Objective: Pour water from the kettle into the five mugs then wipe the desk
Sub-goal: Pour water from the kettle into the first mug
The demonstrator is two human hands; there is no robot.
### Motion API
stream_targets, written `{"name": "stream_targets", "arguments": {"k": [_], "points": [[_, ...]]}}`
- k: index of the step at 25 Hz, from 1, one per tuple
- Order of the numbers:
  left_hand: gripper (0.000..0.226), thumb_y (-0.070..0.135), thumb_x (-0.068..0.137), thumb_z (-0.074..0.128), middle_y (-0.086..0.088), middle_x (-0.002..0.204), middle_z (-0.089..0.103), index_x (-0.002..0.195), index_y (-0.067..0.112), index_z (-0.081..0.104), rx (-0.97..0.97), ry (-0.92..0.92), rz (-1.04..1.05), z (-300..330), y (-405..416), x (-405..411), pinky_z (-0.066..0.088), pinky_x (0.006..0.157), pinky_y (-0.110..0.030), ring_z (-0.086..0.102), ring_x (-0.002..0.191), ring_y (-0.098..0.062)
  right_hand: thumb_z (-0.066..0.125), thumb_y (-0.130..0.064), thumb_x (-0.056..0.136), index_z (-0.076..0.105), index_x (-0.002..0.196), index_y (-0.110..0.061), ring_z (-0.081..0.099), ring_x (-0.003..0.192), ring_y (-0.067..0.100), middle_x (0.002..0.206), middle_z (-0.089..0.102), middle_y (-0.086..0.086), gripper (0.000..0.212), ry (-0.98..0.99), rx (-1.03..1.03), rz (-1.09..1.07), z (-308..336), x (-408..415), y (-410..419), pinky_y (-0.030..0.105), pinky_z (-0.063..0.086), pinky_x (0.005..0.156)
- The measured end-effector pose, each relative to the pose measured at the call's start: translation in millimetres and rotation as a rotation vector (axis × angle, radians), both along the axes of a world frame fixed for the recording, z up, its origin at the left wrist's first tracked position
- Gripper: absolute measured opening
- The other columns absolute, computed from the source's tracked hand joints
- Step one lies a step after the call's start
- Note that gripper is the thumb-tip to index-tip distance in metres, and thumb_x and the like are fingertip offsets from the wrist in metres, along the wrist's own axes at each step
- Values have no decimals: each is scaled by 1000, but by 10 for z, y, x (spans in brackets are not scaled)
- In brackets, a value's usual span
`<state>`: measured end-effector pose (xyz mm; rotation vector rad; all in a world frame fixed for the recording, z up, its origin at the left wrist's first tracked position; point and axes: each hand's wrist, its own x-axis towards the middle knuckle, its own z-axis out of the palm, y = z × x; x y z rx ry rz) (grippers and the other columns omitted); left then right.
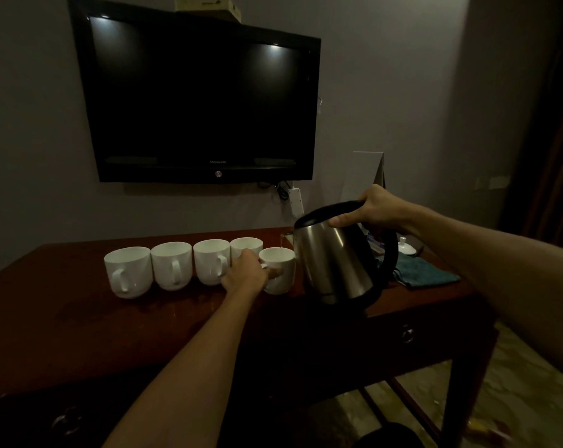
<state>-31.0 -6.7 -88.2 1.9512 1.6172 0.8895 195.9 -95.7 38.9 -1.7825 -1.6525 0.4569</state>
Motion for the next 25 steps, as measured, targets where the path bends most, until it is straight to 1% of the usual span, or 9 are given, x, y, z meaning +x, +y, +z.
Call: {"name": "stream_targets", "arguments": {"k": [1,3,6,10,13,15,19,23,25], "points": [[48,44,84,71,-10,123,60,120,13,61,7,6,1,12,-22,0,37,92,-38,41,132,-31,82,-36,73,67,77,-1,56,42,5,55,60,-3,38,2,-1,4,2,-5,4,19,43,42],[49,43,84,72,-10,123,60,121,13,60,8,10,-5,17,-27,-3,38,95,-40,41,132,-31,83,-36,73,67,76,-1,55,44,6,53,58,-4,38,-2,3,0,1,-3,14,20,43,42],[50,43,85,71,-11,127,59,123,13,60,-1,10,-7,27,-39,-3,38,97,-40,39,133,-31,83,-36,74,65,76,-4,57,51,10,60,60,-2,37,-15,1,-4,3,4,30,21,44,44],[51,44,84,71,-8,123,59,122,14,59,-6,-2,-4,22,-36,-5,30,80,-33,43,130,-29,82,-37,74,65,78,-5,57,53,10,63,60,-1,36,-14,-11,-5,9,3,34,20,44,44],[51,44,84,71,-8,121,61,122,14,58,-17,-13,-26,16,-26,-1,34,86,-35,45,128,-28,83,-41,68,66,84,-1,58,49,7,66,62,1,46,-14,-13,6,8,7,44,20,44,44],[52,44,84,71,-10,126,59,124,14,58,-14,-11,-23,31,-51,-10,35,87,-36,41,132,-30,83,-42,67,66,87,0,58,49,7,67,62,2,50,-24,-17,8,11,-3,50,20,44,43],[50,44,85,70,-9,127,58,124,15,59,-19,6,-35,33,-54,-11,34,88,-36,37,135,-31,82,-36,74,67,84,-2,59,45,5,61,63,-3,39,-13,-17,-6,21,-6,60,16,43,41],[49,46,83,72,-7,118,62,121,17,61,-8,-10,-23,3,-11,-9,30,83,-33,43,129,-28,83,-39,73,69,86,-1,56,51,9,59,60,-4,43,-36,-19,-9,21,-3,81,18,42,43],[50,46,82,72,-6,116,64,121,17,61,-8,-15,-19,-4,-4,-8,34,92,-35,46,126,-26,83,-39,74,68,84,-3,56,54,11,61,59,-3,40,-37,-19,-3,27,-1,90,19,42,44]]}}
